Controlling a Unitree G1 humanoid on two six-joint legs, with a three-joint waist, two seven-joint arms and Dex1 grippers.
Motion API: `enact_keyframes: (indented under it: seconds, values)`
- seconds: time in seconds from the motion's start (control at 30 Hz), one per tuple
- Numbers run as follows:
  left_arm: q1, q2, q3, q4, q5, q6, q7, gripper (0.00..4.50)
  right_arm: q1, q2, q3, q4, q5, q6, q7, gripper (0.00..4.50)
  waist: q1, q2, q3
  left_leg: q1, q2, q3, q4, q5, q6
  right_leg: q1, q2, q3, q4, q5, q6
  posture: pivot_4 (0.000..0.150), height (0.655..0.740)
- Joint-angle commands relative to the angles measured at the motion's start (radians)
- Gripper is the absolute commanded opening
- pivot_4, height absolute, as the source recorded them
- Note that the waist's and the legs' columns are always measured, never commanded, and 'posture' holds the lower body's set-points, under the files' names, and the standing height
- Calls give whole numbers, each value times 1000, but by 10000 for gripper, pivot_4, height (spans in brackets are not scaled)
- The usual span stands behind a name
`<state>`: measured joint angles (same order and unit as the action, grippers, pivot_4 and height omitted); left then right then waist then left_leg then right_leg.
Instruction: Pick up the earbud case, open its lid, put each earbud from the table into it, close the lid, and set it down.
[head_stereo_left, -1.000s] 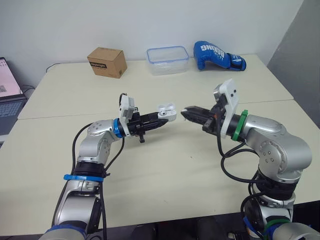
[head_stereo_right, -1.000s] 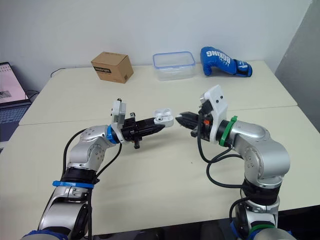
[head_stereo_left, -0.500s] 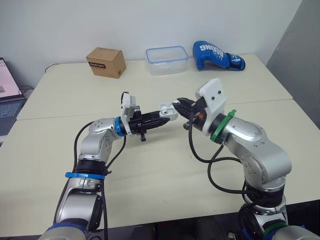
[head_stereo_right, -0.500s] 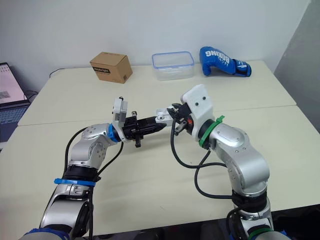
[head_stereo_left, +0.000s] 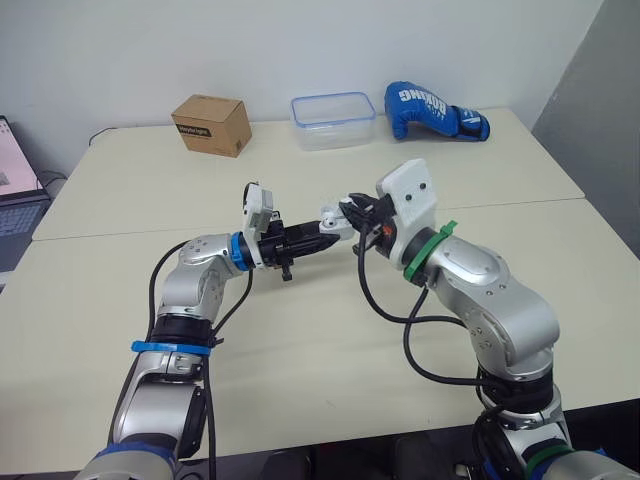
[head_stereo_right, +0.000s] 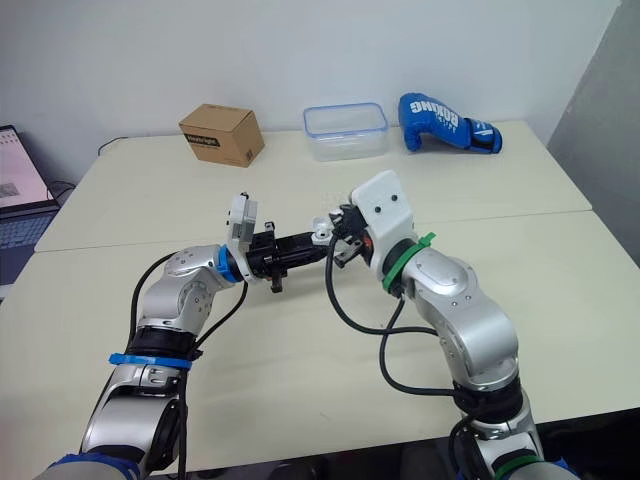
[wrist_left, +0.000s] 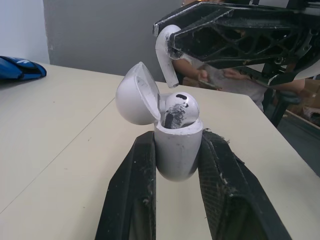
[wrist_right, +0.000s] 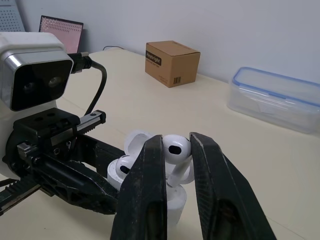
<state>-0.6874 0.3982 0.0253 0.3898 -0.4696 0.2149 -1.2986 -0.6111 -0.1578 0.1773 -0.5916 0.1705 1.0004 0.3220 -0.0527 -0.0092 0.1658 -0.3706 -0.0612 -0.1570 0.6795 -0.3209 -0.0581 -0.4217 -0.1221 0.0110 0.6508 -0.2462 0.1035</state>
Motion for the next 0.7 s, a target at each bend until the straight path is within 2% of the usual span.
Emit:
enact_keyframes:
  seconds: [0.03,0.7]
  values:
    - [-22,8,13,-38,-15,2,-2,7943,-10,-1,-4,-15,4,-32,-12,3478,0,0,0,0,0,0,0,0,0,0,0,0,0,0,0,1500,7307]
    - [-33,6,28,-54,-23,8,8,7943,8,-36,21,-2,9,-32,-21,3478,-1,0,0,0,0,0,0,0,0,0,0,0,0,0,0,1500,7307]
